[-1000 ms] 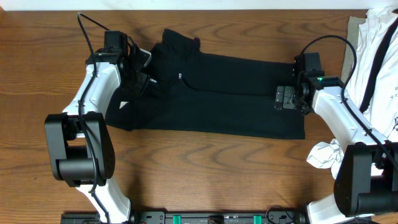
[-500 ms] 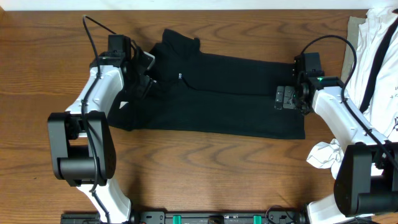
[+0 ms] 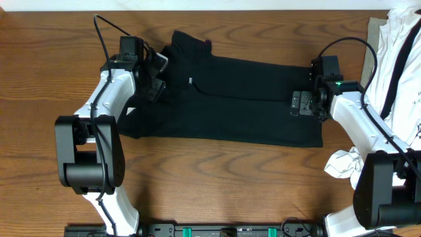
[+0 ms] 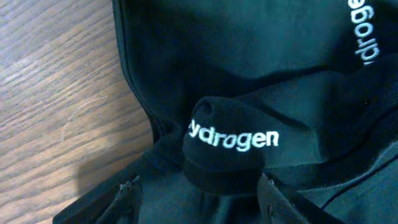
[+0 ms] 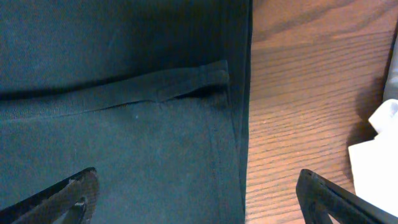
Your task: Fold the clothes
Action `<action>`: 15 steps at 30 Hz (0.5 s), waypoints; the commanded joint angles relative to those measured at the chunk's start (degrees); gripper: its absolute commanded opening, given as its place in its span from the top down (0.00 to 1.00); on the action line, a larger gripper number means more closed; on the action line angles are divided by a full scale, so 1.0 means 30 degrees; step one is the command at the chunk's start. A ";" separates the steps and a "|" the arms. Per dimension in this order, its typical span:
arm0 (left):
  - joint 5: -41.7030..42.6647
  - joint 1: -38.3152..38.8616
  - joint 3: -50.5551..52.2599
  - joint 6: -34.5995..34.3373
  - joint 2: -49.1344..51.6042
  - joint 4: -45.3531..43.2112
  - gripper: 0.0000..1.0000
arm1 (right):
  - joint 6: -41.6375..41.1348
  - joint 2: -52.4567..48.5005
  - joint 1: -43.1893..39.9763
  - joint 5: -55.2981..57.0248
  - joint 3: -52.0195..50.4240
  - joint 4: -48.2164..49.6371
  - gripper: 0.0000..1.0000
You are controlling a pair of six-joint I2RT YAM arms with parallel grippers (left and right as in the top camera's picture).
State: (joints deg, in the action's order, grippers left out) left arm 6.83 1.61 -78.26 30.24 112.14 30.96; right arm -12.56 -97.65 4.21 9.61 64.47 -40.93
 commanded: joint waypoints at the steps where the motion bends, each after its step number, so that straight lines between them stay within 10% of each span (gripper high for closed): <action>1: -0.0991 -0.0044 0.0160 0.0321 0.0233 0.0313 0.39 | -0.0022 0.0131 -0.0044 0.0000 0.0182 -0.0007 0.01; 15: -0.0984 -0.0044 0.0160 0.0729 0.0277 0.1260 0.38 | -0.0022 0.0131 -0.0036 -0.0007 0.0182 -0.0015 0.01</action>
State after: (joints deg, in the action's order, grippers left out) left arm 4.27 1.61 -78.22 33.17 112.14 35.31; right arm -12.56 -97.65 4.21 9.61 64.47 -40.93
